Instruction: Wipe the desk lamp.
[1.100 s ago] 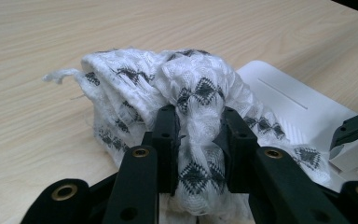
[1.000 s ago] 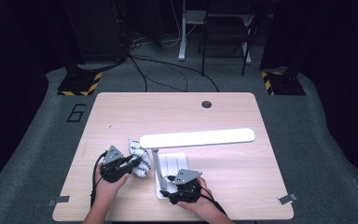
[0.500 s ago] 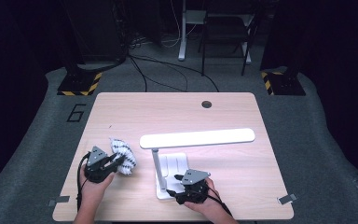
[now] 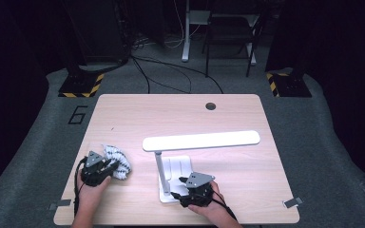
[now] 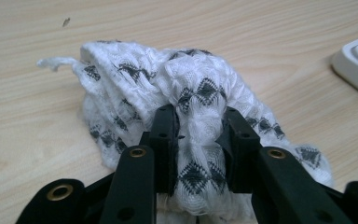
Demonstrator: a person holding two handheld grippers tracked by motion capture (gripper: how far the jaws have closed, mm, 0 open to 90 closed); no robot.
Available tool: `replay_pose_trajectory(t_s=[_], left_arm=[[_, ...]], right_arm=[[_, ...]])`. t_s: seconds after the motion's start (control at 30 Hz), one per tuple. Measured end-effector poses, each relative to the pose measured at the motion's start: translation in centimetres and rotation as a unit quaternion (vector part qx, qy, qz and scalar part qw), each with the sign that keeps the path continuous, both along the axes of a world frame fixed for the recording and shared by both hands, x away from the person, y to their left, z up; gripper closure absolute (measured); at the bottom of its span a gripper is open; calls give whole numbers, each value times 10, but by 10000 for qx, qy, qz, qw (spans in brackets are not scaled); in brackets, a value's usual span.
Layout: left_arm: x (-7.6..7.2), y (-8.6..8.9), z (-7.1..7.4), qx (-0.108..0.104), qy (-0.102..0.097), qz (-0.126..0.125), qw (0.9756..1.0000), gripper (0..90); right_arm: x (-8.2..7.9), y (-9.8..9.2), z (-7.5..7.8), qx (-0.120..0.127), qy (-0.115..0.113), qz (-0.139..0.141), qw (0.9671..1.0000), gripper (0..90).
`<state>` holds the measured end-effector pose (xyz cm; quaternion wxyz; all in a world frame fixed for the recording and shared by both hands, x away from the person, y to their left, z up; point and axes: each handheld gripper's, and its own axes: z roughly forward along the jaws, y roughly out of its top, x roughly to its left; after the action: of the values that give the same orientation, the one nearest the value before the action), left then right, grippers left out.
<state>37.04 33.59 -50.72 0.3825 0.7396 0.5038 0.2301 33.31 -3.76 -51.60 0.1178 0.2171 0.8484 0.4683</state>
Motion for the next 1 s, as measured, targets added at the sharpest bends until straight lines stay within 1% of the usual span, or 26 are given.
replay_pose_trajectory(t_s=[0.03, 0.07, 0.1, 0.13, 0.17, 0.2, 0.23, 0.27, 0.3, 0.33, 0.47, 0.57, 0.63, 0.67, 0.7, 0.73, 0.77, 0.83, 0.87, 0.93, 0.97, 1.0], left_arm=[[0, 0, 0, 0, 0, 0, 10000, 677], [1, 1, -2, -31, 40, 25, 10000, 668], [1, 1, -3, -21, 16, 53, 10000, 657], [1, 2, -3, -17, 33, 71, 10000, 641], [1, 2, -3, -17, 33, 71, 10000, 619], [1, 3, -3, -53, 33, 172, 9998, 589], [1, 3, -3, -53, 33, 172, 9998, 550], [1, 4, -2, -76, -5, 233, 9997, 516], [1, 4, -2, -76, -5, 233, 9997, 499], [1, 5, -2, -138, -58, 277, 9995, 487], [0, 6, 1, -187, -49, 265, 9995, 449], [-1, 5, 3, -192, -170, 297, 9992, 427], [-2, 4, 4, -209, -154, 273, 9993, 426], [-3, 2, 5, -160, -191, 202, 9995, 428], [-3, 2, 5, -160, -191, 202, 9995, 433], [-4, 1, 7, -178, -235, 162, 9994, 432], [-5, 0, 8, -149, -271, 129, 9994, 432], [-7, -1, 9, -164, -328, 95, 9993, 431], [-9, -1, 11, -160, -295, 41, 9994, 430], [-10, -1, 11, -144, -295, 47, 9995, 429], [-12, -2, 11, -199, -288, 43, 9994, 429], [-14, -2, 11, -171, -298, -54, 9994, 423]], right_arm=[[0, -1, 0, -5, 6, 14, 10000, 380], [0, -1, 0, 6, 13, 6, 10000, 380], [1, -1, 1, -6, -12, -33, 10000, 380], [1, -2, 1, 18, -2, -26, 10000, 381], [1, -2, 1, 18, -2, -26, 10000, 381], [1, -2, 1, 46, 6, -36, 10000, 381], [1, -3, 1, 22, -11, -60, 10000, 381], [2, -3, 1, 21, -23, -65, 10000, 381], [2, -3, 1, 21, -23, -65, 10000, 381], [2, -4, 1, 33, -7, -98, 9999, 381], [2, -4, 2, 40, -7, -92, 9999, 383], [3, -5, 2, 31, -14, -95, 9999, 384], [3, -5, 2, 19, -22, -111, 9999, 386], [3, -6, 3, 31, -45, -114, 9999, 393], [3, -6, 3, 31, -45, -114, 9999, 393], [3, -7, 3, 49, -67, -139, 9999, 395], [3, -7, 4, 36, -61, -147, 9999, 396], [2, -8, 5, 95, -36, -193, 9998, 395], [3, -9, 6, 98, -68, -190, 9997, 392], [3, -12, 7, 102, -90, -243, 9996, 386], [3, -12, 7, 102, -90, -243, 9996, 386], [3, -15, 8, 98, -66, -298, 9995, 380]])
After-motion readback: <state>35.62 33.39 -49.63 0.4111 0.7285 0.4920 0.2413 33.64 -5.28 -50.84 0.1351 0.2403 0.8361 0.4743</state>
